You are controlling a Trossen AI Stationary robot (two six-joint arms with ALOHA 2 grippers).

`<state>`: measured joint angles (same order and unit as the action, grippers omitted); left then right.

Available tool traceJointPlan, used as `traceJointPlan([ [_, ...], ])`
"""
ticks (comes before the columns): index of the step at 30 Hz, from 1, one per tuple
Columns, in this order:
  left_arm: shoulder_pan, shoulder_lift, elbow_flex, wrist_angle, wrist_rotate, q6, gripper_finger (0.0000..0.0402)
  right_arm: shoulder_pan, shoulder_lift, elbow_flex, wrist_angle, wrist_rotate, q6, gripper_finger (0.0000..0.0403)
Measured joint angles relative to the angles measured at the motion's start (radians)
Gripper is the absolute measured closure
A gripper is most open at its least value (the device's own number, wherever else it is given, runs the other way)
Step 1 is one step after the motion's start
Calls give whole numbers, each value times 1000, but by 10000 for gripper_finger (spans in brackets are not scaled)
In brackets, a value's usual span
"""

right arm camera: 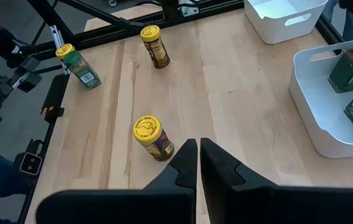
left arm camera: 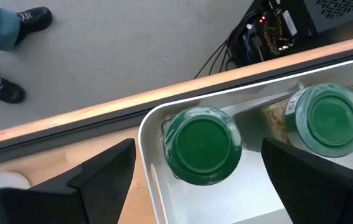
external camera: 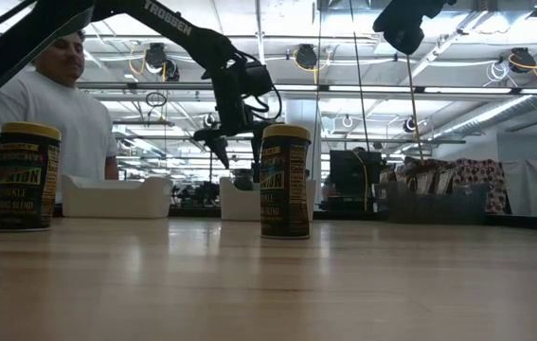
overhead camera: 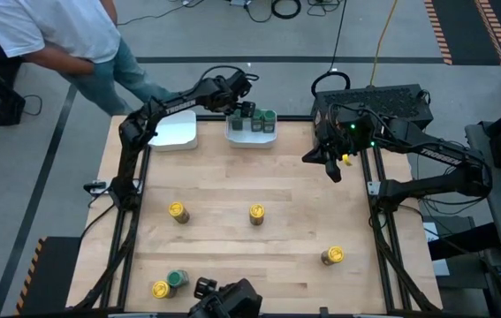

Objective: Sort spices by type
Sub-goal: Put the top green seasoning bottle into the right white bin

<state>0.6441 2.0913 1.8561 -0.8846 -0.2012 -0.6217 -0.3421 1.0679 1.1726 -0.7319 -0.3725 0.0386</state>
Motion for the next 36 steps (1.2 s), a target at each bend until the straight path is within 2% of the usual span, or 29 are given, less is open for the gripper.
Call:
traceJointPlan([
  [7,-8,0,-23,57,2,-28,52,0,0,0,-3,0,-3,403],
  [31,-17,17,-30,57,-25,-80,52,0,0,0,-3,0,-15,403],
  [36,-16,17,-30,65,-20,-79,71,0,0,0,-2,0,-17,403],
])
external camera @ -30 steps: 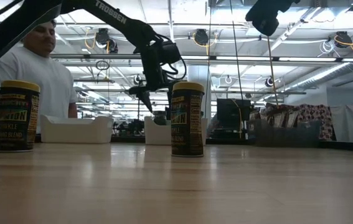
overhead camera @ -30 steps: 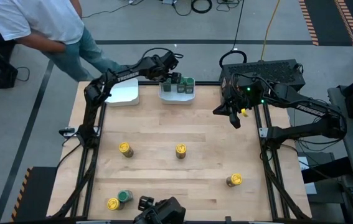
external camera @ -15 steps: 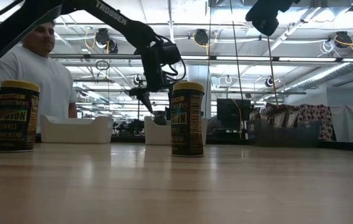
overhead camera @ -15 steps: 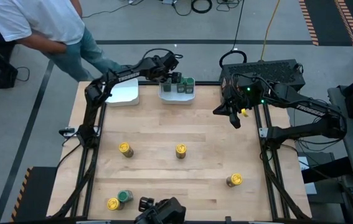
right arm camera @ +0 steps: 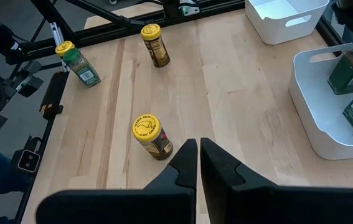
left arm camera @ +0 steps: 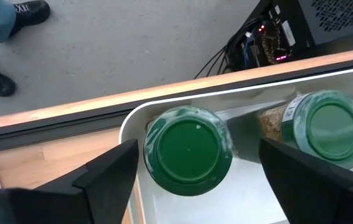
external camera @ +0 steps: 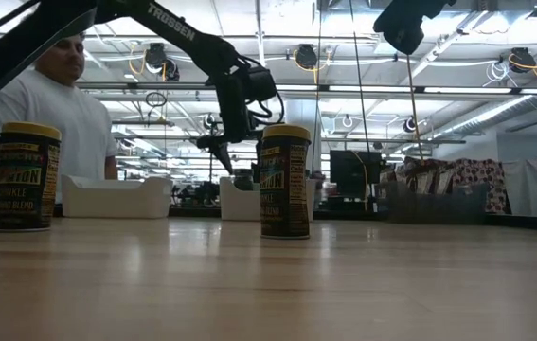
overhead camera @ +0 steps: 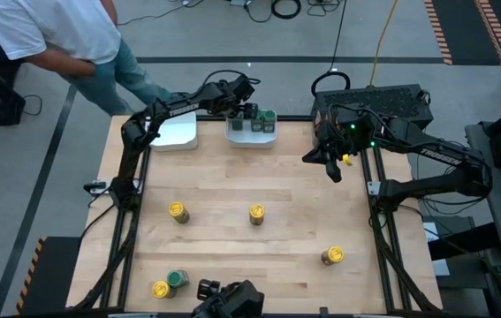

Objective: Sort spices by type
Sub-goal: Put the top green seasoning bottle into the right white bin

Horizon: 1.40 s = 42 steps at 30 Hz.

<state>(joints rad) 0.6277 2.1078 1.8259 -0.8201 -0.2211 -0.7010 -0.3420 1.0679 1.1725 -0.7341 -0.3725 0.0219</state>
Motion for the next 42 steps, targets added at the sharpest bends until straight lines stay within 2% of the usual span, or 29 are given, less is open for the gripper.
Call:
traceJointPlan([
  [6,0,0,0,0,2,0,115,0,0,0,0,0,0,403],
  [11,0,0,0,0,3,2,136,0,0,0,0,0,0,403],
  [28,0,0,1,-19,3,37,146,0,0,0,0,0,18,403],
  [35,0,0,1,-21,-4,60,185,6,0,0,0,0,18,403],
  [42,1,0,1,-17,-8,97,192,24,0,0,0,0,18,403],
])
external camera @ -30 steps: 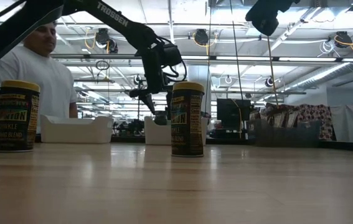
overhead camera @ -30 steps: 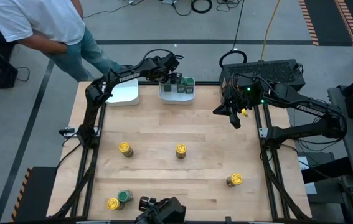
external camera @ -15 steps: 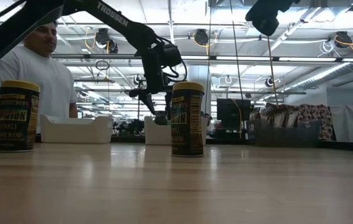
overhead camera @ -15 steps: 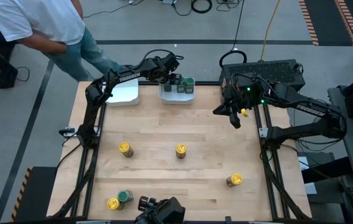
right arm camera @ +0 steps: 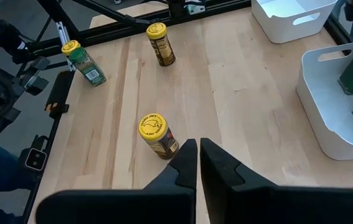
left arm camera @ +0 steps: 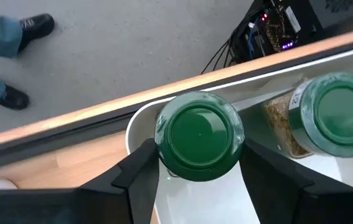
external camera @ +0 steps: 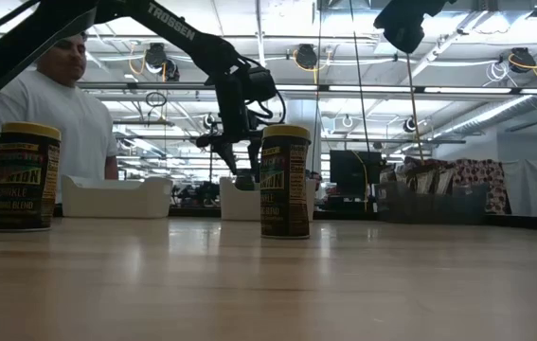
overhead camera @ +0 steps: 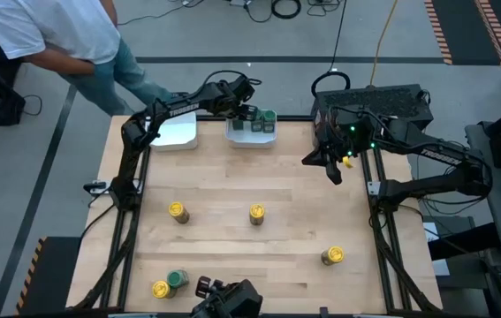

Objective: Sort spices by type
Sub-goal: Put the top green seasoning bottle into the right white bin

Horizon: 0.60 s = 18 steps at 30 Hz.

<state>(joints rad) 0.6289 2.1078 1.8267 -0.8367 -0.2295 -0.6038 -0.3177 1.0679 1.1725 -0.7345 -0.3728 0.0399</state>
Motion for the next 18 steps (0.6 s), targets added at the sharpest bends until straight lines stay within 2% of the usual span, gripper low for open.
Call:
traceJointPlan([
  [5,1,0,1,0,12,134,194,0,0,0,-4,0,0,403],
  [10,1,-2,2,-5,64,365,194,0,0,0,-6,0,0,403],
  [18,1,-3,2,-7,118,647,194,0,0,0,-7,0,0,403],
])
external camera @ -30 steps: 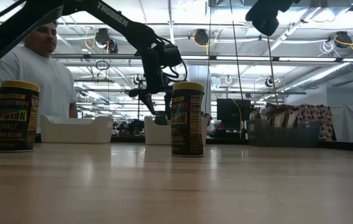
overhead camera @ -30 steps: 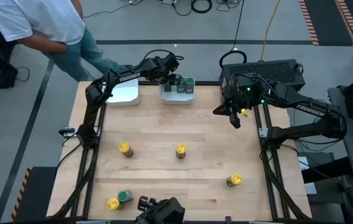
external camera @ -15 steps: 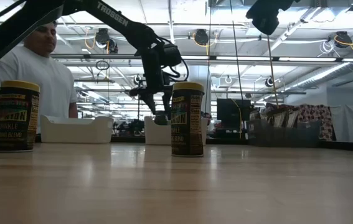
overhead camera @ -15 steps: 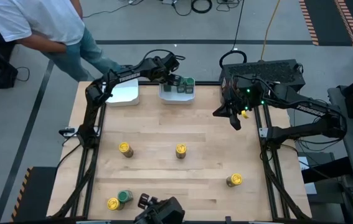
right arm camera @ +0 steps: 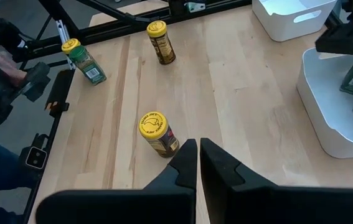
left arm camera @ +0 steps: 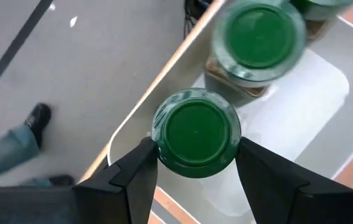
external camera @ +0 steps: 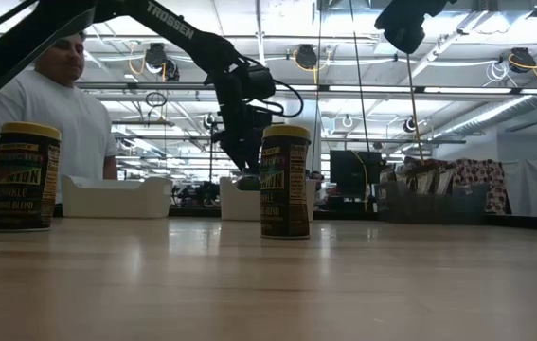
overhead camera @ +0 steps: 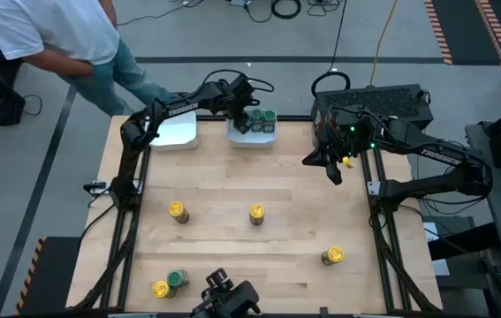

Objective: Sort spices by type
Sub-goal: Put the top green seasoning bottle into the right white bin

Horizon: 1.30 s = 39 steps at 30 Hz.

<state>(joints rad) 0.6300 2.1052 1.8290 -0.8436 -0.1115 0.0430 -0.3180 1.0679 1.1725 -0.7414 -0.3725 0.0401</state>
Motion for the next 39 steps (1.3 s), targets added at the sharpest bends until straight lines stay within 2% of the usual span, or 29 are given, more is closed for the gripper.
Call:
traceJointPlan([
  [14,-1,0,0,-3,18,281,194,0,0,0,-1,0,27,403],
  [32,5,3,24,12,58,420,194,0,0,0,0,0,38,403],
  [39,25,3,27,-32,59,505,194,0,0,0,0,0,46,403],
])
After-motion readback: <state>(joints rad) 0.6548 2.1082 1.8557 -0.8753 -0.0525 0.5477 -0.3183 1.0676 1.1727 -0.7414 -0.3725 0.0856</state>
